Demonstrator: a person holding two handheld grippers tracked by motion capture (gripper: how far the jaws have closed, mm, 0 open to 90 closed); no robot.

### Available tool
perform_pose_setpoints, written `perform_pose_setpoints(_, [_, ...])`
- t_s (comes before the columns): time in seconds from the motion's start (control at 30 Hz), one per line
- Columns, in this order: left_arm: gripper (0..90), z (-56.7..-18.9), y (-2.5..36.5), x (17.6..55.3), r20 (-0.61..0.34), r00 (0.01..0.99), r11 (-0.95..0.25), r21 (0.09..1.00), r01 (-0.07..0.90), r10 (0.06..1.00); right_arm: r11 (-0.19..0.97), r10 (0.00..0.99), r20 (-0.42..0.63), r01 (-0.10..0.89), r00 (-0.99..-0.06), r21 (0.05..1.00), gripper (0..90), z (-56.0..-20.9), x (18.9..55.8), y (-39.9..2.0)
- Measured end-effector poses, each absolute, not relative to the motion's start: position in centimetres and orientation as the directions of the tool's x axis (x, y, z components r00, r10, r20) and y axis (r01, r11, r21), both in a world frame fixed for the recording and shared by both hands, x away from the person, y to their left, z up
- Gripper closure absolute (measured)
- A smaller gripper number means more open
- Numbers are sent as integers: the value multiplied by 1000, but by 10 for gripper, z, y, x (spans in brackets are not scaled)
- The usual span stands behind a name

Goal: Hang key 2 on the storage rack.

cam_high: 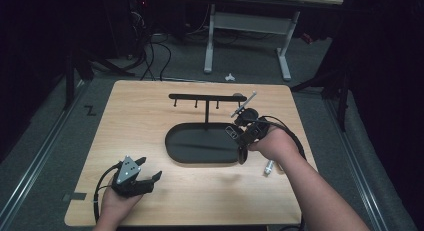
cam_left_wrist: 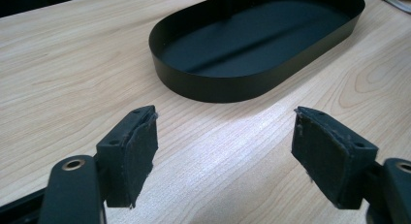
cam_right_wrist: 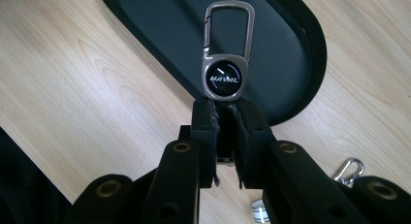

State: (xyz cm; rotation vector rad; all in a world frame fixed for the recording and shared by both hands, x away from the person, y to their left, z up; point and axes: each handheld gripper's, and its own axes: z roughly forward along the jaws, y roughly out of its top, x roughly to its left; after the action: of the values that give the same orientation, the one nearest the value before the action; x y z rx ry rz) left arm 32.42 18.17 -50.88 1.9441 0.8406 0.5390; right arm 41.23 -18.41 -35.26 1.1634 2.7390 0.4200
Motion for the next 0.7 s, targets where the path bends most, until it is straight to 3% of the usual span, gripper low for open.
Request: perform_pose_setpoints(0.7, [254,-508,177,325,34,684,-350,877,329,728,650,731,-35,680,-682,338,804,-334,427,-174])
